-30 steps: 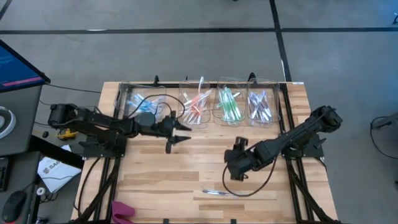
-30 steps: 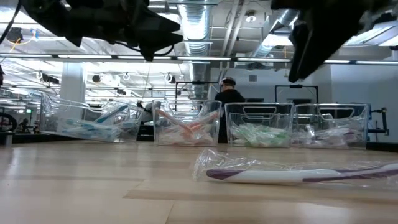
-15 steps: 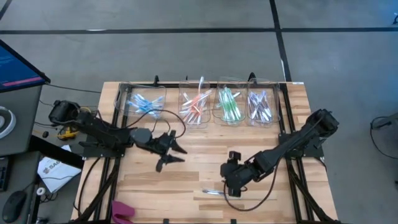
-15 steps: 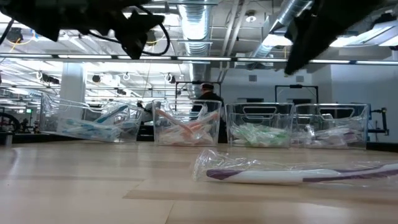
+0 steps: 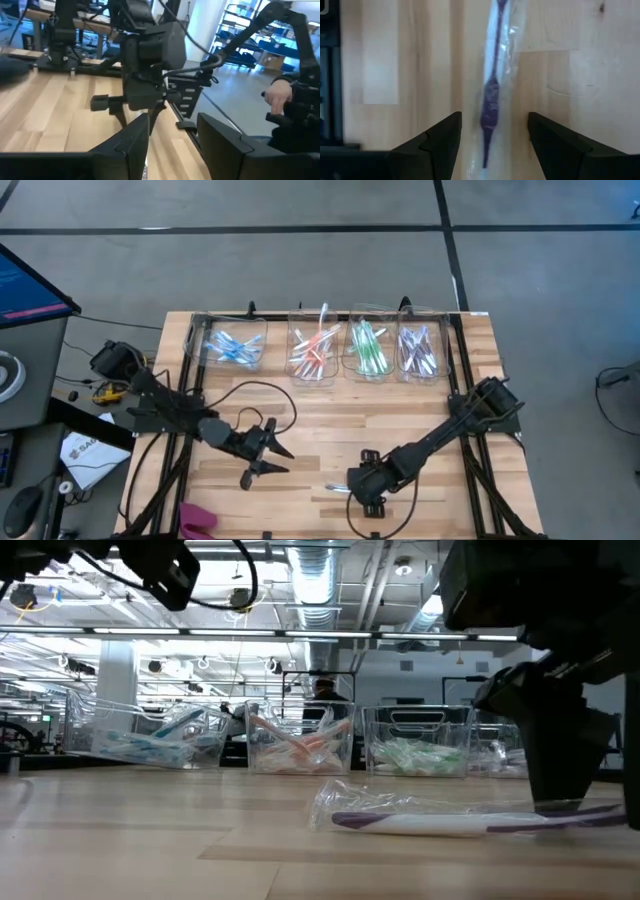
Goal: Pick & Place Toothbrushes
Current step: Put the violet toothbrush into the right transparent bin
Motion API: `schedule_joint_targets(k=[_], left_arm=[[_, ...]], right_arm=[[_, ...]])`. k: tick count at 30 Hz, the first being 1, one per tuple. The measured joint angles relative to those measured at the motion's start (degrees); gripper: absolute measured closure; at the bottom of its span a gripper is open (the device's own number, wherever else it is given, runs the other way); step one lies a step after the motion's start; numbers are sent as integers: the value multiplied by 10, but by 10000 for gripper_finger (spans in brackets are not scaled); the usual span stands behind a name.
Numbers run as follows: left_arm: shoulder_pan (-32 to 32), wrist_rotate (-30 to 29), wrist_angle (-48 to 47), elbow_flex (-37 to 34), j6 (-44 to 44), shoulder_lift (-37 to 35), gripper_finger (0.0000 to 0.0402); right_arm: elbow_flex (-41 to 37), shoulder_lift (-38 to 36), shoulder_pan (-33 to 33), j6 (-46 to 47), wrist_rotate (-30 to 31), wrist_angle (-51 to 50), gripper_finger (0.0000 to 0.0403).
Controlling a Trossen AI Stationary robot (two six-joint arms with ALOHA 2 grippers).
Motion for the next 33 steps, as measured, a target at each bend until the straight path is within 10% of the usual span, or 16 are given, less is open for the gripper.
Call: schedule_joint_targets(k=[7,16,26,33], left_arm=[[-2,-29,61,0,-35,54,243],[-5,-34,102,0,-98,106,243],[-26,-34,108,0,-135,116,243],[-44,-34,107,0,-103,116,243]], right_arm=[[3,21,-1,15,11,-11,207],[-4,9,-3,26,25,-16,377],[17,9,-1,47,57,-58,375],[158,13,-26,25,80,-328,375]])
